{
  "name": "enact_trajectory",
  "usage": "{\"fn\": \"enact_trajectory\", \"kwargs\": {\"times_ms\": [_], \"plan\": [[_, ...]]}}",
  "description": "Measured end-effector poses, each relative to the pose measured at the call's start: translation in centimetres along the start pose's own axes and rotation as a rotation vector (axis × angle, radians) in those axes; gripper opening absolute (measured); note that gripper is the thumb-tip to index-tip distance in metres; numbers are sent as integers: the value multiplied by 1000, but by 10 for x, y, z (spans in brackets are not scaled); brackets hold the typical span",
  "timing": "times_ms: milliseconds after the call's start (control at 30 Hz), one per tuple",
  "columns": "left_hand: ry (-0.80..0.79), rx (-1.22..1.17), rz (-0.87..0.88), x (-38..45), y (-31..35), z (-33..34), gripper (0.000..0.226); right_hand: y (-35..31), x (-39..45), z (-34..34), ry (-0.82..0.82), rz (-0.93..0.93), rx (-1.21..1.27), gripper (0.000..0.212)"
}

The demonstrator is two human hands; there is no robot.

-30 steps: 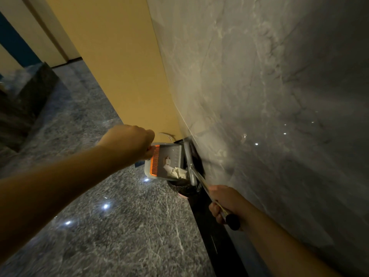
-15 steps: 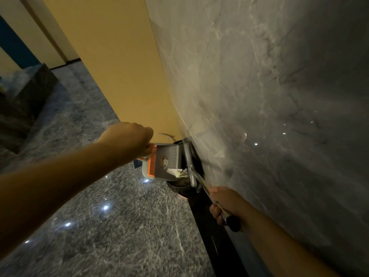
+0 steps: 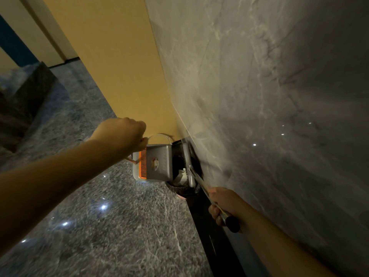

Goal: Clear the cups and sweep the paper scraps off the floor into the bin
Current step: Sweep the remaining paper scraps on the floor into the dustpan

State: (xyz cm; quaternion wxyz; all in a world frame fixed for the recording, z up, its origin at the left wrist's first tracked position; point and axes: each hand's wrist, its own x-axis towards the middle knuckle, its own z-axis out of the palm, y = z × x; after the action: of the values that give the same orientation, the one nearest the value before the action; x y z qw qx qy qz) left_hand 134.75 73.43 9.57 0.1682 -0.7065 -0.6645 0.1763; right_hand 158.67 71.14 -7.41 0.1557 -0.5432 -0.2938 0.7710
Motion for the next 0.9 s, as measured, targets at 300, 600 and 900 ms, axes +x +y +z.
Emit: {"fn": "enact_trajectory", "kwargs": {"times_ms": [300,600,900], "plan": [[19,-167,-205,-44,-21,14,24,-2,-16,17,-37,-44,-5,19],[36,-393,-493,-111,-32,30,22,-2,-35,48,-89,-97,-243,23],[13,-572,-782,-213,-24,52,24,30,-56,92,-197,-47,-377,30]]}}
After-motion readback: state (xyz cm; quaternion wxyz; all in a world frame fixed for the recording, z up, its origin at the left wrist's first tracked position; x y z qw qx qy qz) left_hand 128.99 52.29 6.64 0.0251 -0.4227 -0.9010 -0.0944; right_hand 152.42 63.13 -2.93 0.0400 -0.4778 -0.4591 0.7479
